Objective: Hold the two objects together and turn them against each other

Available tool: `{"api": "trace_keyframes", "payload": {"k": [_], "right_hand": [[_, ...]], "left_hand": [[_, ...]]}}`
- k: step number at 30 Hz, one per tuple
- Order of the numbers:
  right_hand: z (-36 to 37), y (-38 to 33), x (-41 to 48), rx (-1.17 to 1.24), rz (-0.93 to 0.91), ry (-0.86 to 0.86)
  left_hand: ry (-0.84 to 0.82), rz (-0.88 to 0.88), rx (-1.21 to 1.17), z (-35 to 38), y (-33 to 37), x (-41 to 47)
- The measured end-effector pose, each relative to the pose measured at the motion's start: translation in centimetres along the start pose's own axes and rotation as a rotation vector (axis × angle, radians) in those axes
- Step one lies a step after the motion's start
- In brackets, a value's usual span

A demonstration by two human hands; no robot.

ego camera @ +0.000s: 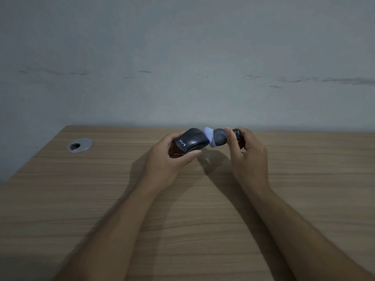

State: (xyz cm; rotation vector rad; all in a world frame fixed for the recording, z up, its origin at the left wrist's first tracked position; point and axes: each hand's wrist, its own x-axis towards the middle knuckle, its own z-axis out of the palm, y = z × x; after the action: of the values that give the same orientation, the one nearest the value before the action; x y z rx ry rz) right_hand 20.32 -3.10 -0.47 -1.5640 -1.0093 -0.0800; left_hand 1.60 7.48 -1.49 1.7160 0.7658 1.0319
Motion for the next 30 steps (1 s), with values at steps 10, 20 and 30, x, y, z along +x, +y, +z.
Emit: {"api": "trace_keyframes", "payload": {"k": [10, 20, 30], "right_hand": [[0.6, -1.6, -1.0, 0.321, 0.012, -0.307], [0.3, -0.2, -0.2, 0.176, 0.024, -0.125], [0.7, 0.6, -0.1, 0.039, 0.038, -0.105]], "left_hand": [[0.011, -0.189, -0.155, -0.9, 0.4, 0.1], [0.011, -0.157, -0.119, -0.4, 0.8, 0.0], [0.018, -0.093, -0.022, -0.3, 0.7, -0.1]]}}
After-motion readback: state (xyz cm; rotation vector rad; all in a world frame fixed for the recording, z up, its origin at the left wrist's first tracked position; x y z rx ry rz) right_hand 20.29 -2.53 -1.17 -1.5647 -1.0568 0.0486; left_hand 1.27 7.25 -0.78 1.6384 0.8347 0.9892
